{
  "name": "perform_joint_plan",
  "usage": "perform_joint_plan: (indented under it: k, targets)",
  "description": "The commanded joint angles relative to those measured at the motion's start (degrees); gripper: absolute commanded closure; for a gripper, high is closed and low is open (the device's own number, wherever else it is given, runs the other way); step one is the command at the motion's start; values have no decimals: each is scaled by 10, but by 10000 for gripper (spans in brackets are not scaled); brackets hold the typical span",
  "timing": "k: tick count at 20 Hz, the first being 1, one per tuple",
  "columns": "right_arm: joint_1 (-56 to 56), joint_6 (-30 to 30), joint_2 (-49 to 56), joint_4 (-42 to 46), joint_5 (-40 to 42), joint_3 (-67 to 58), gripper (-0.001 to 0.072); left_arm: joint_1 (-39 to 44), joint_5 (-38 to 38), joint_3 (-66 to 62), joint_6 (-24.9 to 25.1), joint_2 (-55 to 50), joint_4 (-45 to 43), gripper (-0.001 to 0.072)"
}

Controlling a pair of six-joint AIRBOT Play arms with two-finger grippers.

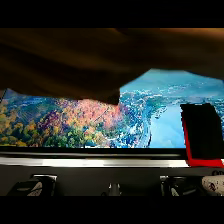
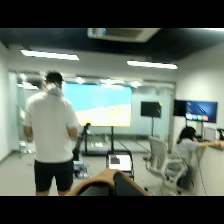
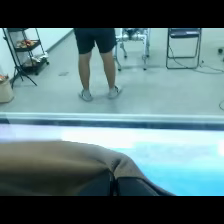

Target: Fold the shirts.

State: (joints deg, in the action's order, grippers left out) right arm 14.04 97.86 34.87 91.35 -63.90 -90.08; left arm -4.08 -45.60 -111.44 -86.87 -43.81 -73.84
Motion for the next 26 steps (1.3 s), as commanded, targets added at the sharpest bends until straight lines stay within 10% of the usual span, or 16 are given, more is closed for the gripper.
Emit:
perform_joint_plan:
  k: [1, 7, 15, 16, 18, 19, 21, 26]
  targets:
    - [0, 18, 12, 23, -113, -14, 686, -7, 74, -20, -8, -19, -19, 683]
    - [0, 39, 177, -18, -262, 88, 687, 0, 26, -19, 16, -215, -18, 682]
    - [0, 109, 323, -120, 53, 358, 686, 76, -249, -19, 5, -591, -11, 678]
    - [0, 113, 330, -124, 64, 358, 686, 88, -282, -19, -8, -617, -12, 605]
    - [0, 112, 332, -126, 94, 357, 685, 103, -353, -19, -10, -646, -14, 125]
    - [0, 112, 332, -125, 98, 356, 632, 101, -386, -19, -10, -647, -20, 44]
    - [0, 104, 332, -106, 67, 335, 178, 80, -461, -19, 1, -635, -28, 44]
    - [-142, -40, 335, -169, -98, 282, 91, -44, -508, 99, 5, -516, 12, 45]
